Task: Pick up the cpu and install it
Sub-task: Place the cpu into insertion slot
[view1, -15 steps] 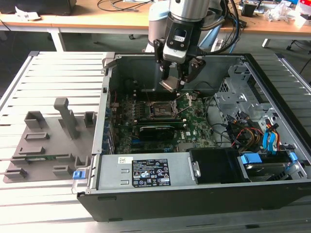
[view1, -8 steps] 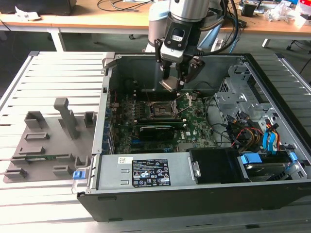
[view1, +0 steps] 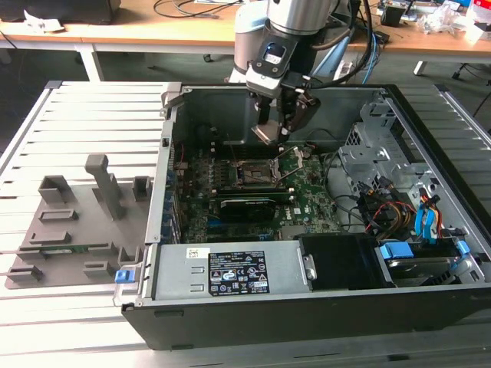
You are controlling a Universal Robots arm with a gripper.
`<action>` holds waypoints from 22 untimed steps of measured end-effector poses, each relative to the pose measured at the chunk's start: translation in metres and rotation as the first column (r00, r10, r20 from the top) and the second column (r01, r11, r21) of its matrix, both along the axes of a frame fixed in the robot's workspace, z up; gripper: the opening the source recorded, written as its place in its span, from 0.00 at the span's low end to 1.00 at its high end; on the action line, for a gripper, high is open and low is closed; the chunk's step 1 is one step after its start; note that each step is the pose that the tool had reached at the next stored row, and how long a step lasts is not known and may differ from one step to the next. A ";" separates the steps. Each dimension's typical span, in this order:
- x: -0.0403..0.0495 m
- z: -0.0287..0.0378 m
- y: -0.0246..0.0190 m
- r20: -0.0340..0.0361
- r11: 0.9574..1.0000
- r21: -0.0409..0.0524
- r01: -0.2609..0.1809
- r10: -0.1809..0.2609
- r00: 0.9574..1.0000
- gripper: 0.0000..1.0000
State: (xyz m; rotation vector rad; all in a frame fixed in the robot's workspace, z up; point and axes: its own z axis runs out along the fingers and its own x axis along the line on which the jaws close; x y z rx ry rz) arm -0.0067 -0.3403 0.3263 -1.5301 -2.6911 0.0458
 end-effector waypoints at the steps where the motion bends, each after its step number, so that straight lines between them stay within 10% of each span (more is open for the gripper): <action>1: 0.0000 0.0000 0.0000 0.000 1.000 0.000 0.010 -0.010 1.000 0.55; 22: 0.0000 -0.0007 0.0000 0.000 0.981 -0.004 0.192 -0.192 0.981 0.55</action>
